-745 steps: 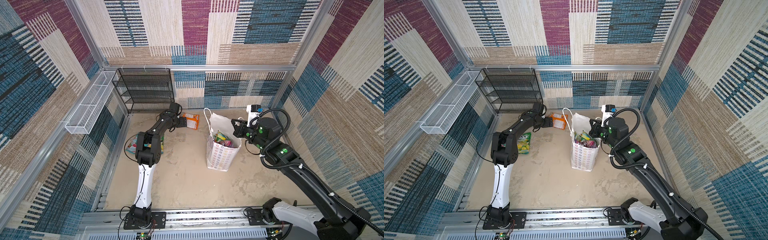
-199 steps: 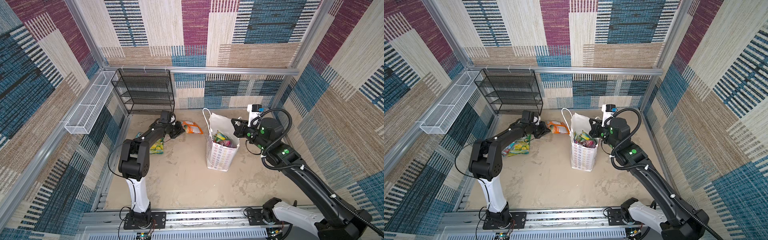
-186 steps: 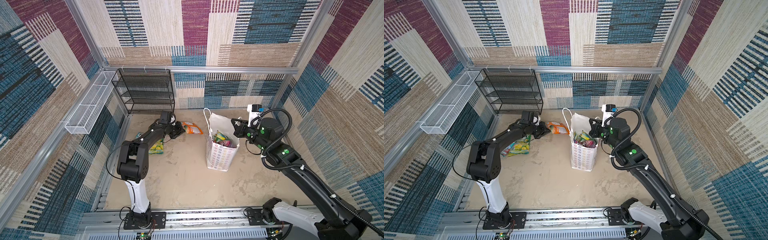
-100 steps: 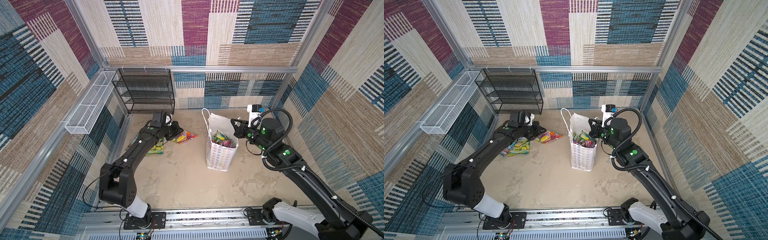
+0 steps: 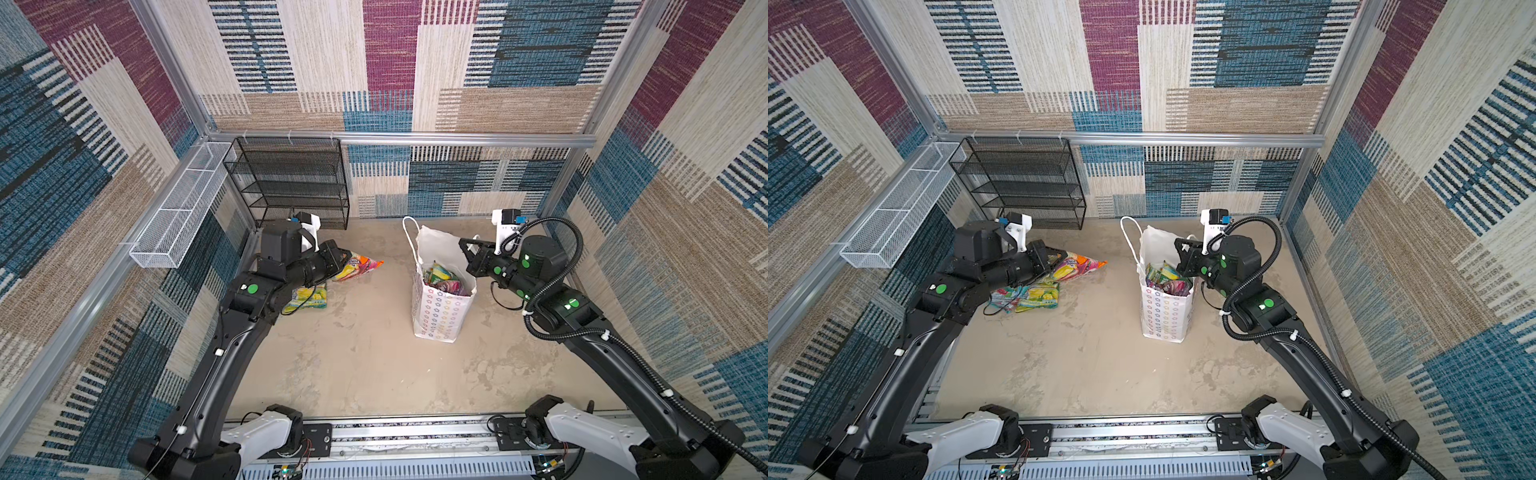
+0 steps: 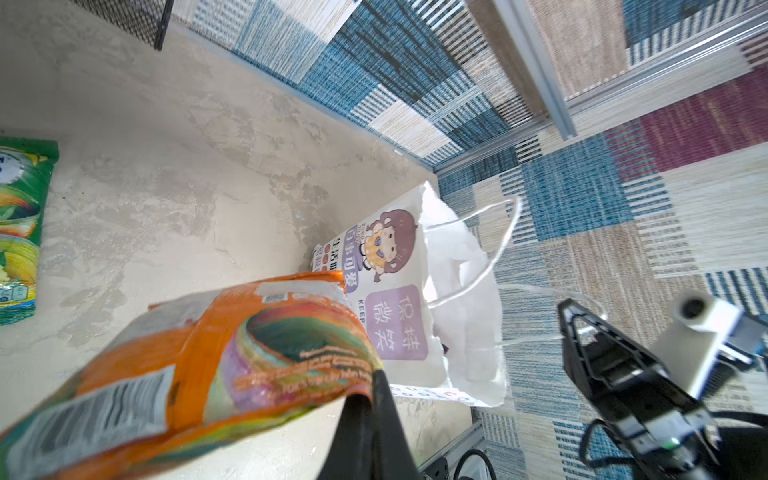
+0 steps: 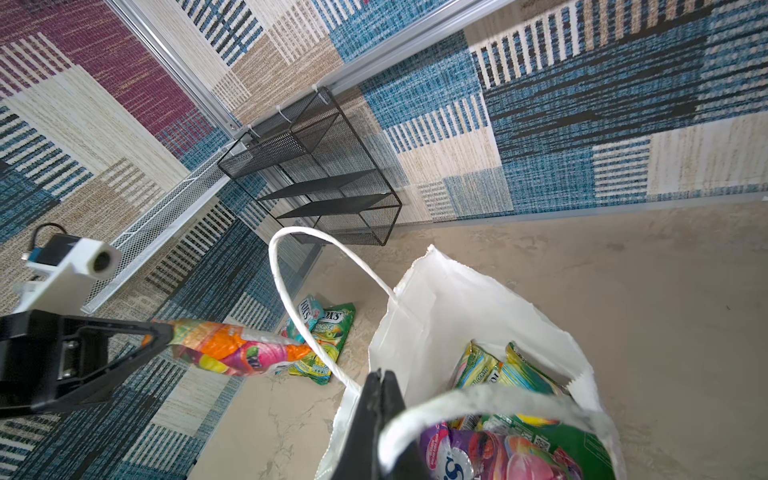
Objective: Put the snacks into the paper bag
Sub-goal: 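Carry the orange packet over the bag opening with the left gripper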
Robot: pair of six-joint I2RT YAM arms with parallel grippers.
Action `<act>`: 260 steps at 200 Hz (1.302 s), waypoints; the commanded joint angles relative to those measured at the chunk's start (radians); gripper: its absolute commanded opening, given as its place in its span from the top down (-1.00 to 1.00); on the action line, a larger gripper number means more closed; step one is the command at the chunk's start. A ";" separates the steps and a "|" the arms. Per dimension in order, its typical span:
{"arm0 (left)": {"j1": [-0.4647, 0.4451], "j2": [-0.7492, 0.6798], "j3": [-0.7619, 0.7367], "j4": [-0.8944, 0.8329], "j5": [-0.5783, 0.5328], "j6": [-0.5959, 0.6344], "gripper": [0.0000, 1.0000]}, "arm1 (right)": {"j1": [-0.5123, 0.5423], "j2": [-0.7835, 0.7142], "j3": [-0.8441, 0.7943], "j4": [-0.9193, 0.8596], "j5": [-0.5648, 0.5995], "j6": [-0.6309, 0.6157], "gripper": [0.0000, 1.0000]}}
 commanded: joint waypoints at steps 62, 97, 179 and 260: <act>-0.180 -0.007 0.317 -0.013 -0.155 0.009 1.00 | 0.002 -0.018 0.019 0.020 -0.012 0.007 0.97; -0.326 0.100 0.462 -0.011 -0.188 0.030 1.00 | 0.002 -0.018 0.019 0.020 -0.009 0.006 0.97; -0.571 0.426 0.733 -0.013 -0.232 0.120 1.00 | 0.002 -0.013 0.015 0.026 -0.003 -0.001 0.97; -0.572 0.580 0.747 0.000 -0.265 0.139 1.00 | 0.002 -0.015 0.015 0.026 -0.001 -0.004 0.97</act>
